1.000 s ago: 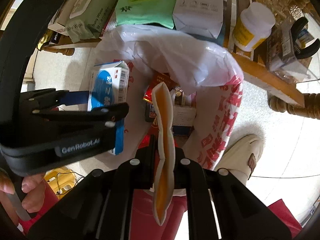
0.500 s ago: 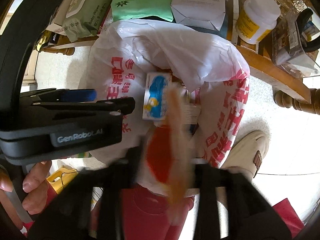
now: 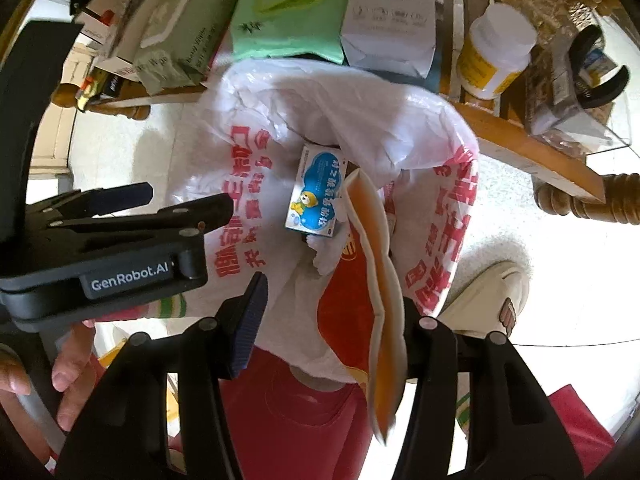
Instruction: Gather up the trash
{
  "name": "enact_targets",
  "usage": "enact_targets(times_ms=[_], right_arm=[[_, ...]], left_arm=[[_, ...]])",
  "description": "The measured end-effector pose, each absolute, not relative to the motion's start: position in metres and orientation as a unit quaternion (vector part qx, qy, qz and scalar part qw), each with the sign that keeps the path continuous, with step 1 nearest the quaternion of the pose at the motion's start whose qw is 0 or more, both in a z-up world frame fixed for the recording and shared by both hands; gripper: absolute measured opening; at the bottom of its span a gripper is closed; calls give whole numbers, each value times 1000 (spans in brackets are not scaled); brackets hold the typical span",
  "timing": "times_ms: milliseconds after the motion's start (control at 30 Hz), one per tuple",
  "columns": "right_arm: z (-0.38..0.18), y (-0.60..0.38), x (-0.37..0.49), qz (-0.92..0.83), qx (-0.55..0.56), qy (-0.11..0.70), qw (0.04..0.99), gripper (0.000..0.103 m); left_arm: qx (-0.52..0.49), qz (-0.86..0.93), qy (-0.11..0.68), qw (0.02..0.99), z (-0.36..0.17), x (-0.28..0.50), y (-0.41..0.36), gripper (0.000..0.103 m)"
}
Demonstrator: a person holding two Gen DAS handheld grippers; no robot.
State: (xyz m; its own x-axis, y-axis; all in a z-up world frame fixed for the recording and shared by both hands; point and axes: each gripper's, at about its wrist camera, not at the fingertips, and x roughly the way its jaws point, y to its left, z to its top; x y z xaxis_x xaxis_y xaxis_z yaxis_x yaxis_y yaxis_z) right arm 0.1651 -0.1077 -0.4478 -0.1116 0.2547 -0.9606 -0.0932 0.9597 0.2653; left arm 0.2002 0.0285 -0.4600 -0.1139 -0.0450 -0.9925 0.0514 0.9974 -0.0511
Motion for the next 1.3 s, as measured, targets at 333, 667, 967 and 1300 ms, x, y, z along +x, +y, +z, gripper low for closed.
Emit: enact_targets(times_ms=[333, 667, 967, 1300], right_arm=[[-398, -124, 161, 122, 72, 696, 703, 58], [-347, -129, 151, 128, 89, 663, 732, 59], [-348, -114, 148, 140, 85, 662, 732, 60], [-311, -116, 127, 120, 72, 629, 764, 61]], left_arm=[[31, -37, 694, 718, -408, 192, 30, 86], [38, -45, 663, 746, -362, 181, 35, 86], [21, -35, 664, 746, -358, 176, 50, 87], [25, -35, 651, 758, -335, 153, 49, 87]])
